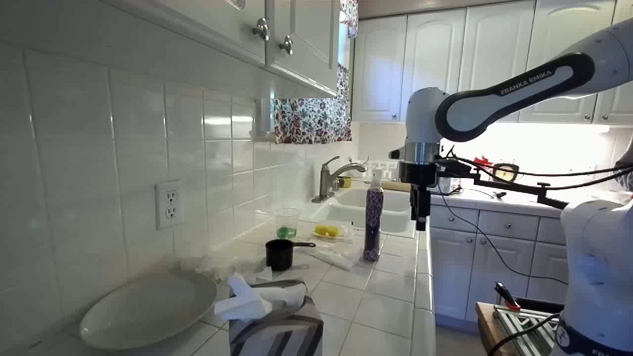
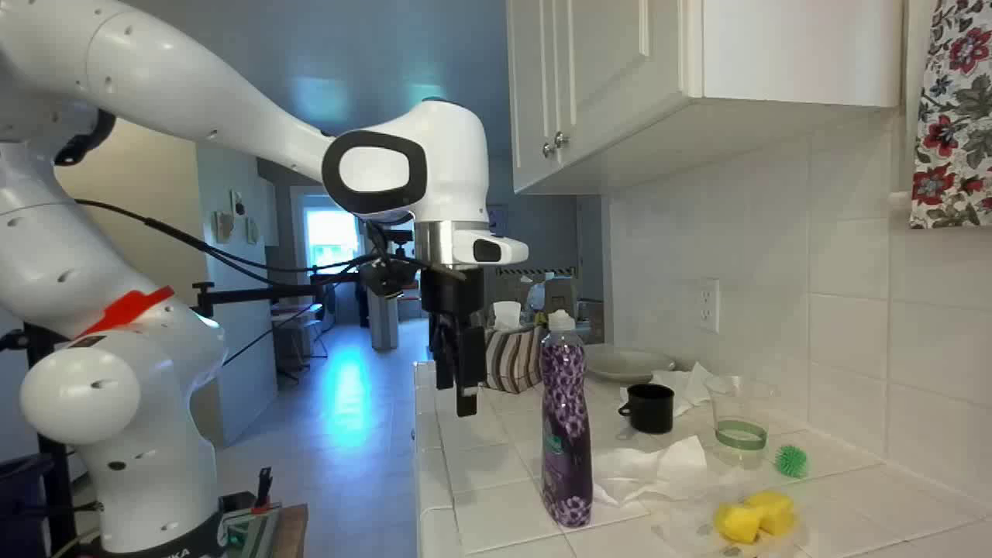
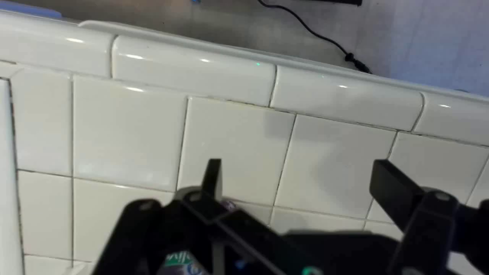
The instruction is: Pick up the bottle, then pour some of its contents into the cup
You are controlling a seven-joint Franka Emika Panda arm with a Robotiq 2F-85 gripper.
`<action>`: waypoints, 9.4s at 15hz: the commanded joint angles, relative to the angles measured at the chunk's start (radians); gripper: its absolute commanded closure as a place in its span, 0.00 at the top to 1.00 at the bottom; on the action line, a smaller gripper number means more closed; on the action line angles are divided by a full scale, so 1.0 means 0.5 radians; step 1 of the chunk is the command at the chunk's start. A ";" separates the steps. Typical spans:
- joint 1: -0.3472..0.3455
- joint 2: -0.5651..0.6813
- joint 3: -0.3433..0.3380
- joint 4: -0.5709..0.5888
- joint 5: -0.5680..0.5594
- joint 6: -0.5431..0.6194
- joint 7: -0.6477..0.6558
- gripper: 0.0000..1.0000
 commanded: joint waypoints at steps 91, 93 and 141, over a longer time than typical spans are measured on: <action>0.006 0.514 0.409 0.253 -0.358 0.582 1.768 0.08; 0.009 0.512 0.423 0.302 -0.288 0.440 1.662 0.08; 0.150 1.108 0.467 1.222 -0.984 -0.487 0.542 0.08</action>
